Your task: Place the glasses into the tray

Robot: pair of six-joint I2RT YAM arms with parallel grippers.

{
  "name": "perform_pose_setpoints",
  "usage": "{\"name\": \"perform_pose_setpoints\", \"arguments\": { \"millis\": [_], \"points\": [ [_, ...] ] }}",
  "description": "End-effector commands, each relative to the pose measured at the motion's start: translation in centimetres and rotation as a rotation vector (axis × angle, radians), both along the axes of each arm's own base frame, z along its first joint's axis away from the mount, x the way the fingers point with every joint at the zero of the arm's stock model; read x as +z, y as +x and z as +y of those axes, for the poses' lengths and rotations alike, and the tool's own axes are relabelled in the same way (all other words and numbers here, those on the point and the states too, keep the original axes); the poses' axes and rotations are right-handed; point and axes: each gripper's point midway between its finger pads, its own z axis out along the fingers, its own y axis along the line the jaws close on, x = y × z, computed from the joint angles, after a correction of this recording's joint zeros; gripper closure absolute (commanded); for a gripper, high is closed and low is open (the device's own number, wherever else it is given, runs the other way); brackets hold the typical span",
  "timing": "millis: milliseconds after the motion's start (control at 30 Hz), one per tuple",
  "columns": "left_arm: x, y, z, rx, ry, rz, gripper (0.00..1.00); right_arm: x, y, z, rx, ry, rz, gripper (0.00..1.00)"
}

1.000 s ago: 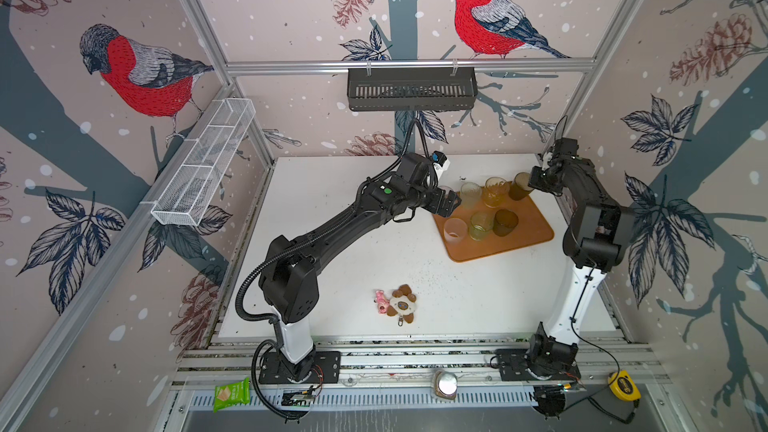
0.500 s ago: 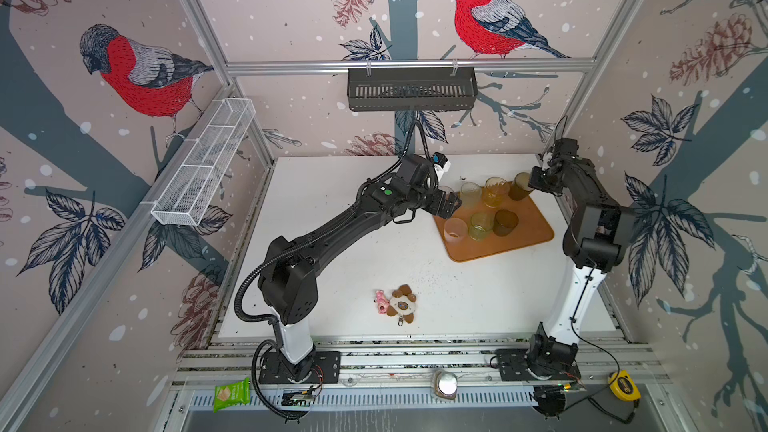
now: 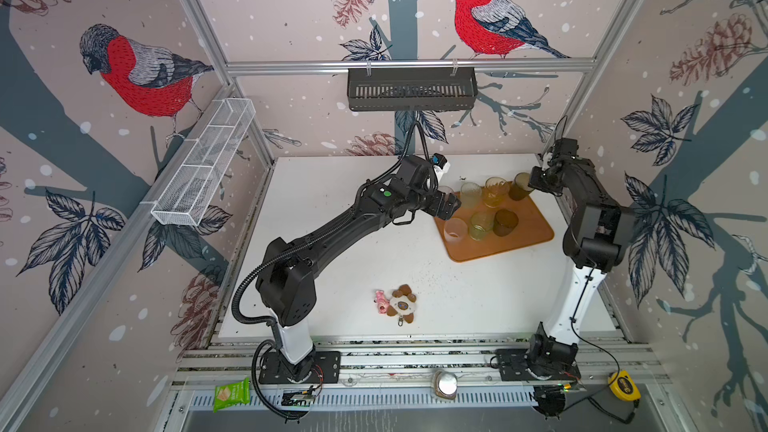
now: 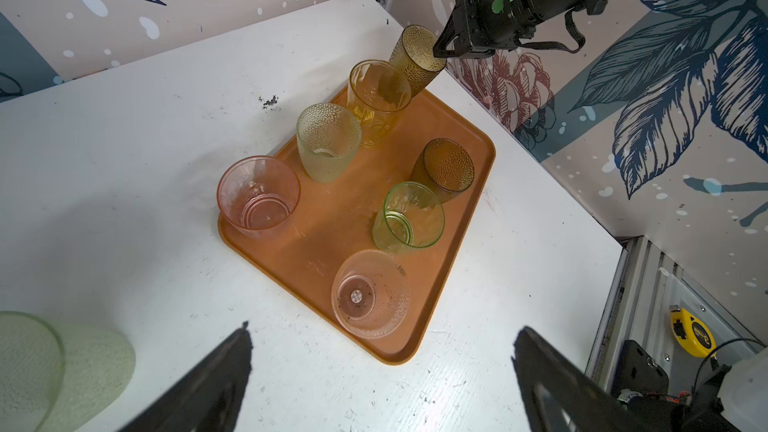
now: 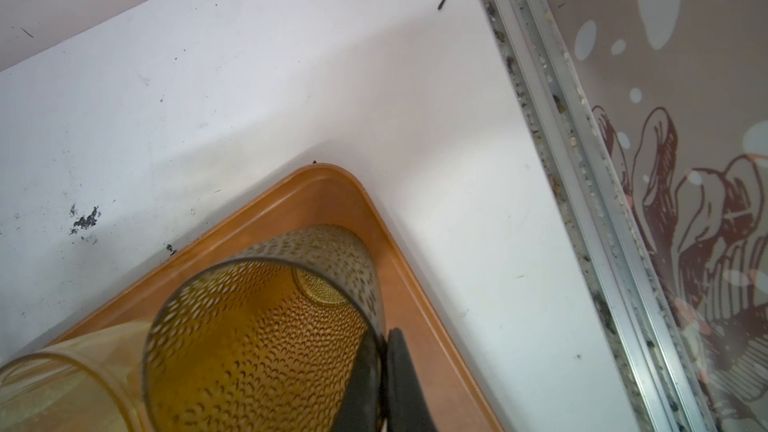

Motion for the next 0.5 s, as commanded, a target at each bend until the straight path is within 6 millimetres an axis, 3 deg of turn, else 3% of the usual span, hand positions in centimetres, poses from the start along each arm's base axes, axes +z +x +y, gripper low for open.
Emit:
{"name": "perform_pose_setpoints", "arguments": {
  "millis": [0, 467],
  "points": [
    [1.0, -0.03, -0.19, -0.004, -0.022, -0.026, 0.02, 0.23, -0.25, 0.08, 0.008, -0.01, 0.006, 0.92],
    [1.0, -0.25, -0.29, -0.007, -0.022, -0.025, 0.02, 0.73, -0.14, 0.01, 0.007, -0.015, -0.004, 0.88]
  ]
}}
